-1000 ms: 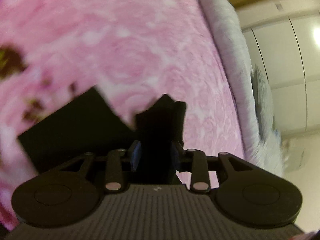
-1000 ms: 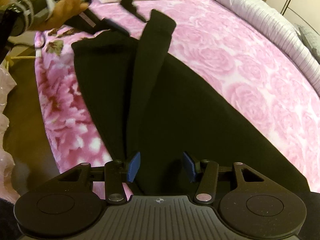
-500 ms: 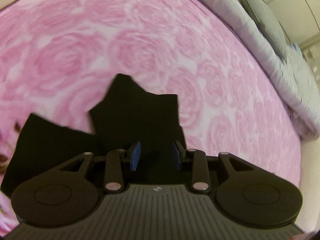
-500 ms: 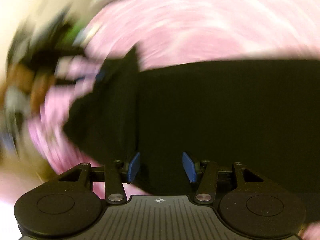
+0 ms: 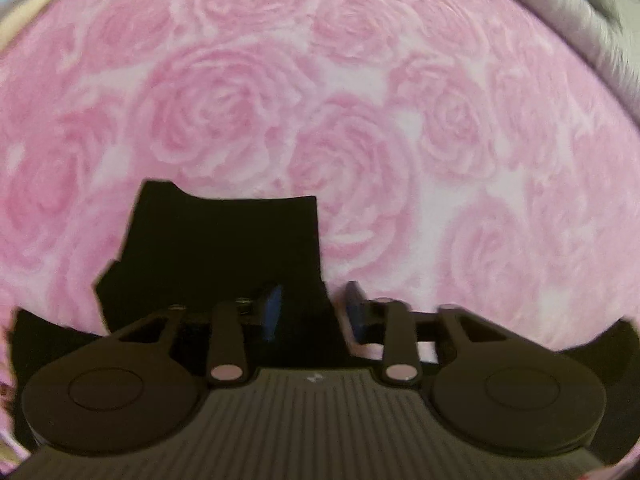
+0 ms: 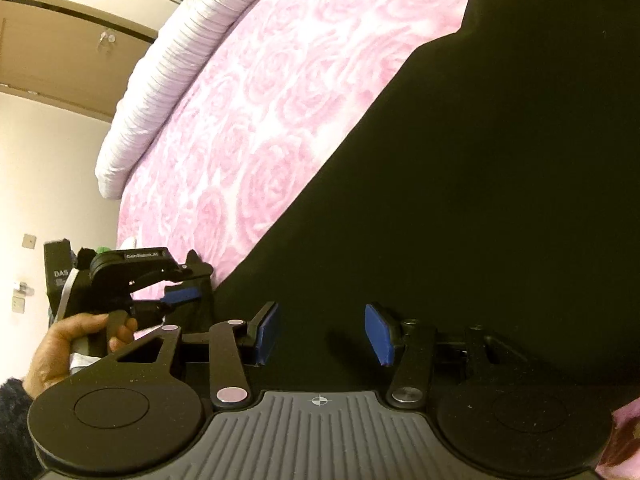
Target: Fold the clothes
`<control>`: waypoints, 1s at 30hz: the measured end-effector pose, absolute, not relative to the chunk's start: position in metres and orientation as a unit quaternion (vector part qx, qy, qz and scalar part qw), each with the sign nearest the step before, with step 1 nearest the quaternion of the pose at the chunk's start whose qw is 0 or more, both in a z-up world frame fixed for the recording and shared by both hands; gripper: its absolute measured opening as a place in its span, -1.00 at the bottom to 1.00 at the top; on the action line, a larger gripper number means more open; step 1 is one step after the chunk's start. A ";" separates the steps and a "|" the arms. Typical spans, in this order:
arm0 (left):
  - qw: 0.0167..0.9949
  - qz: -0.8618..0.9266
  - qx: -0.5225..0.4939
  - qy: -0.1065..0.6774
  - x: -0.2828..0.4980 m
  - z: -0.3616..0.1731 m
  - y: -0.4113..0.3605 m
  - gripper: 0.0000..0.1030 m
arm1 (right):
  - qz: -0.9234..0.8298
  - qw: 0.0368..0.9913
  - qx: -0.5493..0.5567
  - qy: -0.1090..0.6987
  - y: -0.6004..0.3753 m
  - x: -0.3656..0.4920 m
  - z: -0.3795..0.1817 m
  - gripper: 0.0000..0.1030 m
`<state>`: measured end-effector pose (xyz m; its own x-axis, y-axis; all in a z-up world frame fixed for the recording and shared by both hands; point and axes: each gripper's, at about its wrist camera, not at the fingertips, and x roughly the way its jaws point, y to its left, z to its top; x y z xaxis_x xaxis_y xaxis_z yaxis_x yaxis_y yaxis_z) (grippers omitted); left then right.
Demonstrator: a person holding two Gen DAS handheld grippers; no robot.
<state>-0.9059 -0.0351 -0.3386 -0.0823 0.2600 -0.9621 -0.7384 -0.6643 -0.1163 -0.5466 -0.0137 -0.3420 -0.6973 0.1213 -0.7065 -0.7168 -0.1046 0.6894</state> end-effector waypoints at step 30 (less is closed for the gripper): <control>0.217 0.700 -0.628 -0.262 -0.954 -0.341 -0.332 -0.76 | 0.863 0.041 -0.500 -0.053 -0.173 -0.646 -0.305 -0.01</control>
